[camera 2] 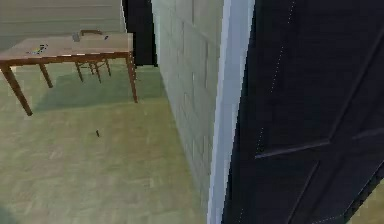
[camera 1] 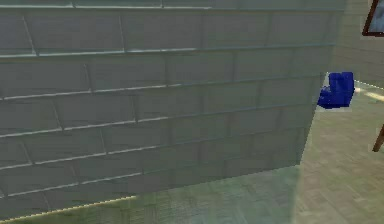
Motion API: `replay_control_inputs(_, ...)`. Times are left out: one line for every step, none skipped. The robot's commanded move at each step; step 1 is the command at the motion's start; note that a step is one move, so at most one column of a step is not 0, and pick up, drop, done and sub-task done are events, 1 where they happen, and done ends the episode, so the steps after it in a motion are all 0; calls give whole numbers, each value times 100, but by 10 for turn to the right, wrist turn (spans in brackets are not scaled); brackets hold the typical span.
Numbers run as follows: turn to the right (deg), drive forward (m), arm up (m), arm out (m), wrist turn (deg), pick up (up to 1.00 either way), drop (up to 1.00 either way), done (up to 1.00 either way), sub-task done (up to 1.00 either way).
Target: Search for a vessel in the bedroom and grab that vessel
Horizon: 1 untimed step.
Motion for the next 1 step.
replay_control_inputs(240, 0, 0, 0, 0, 0, 0, 0, 0)
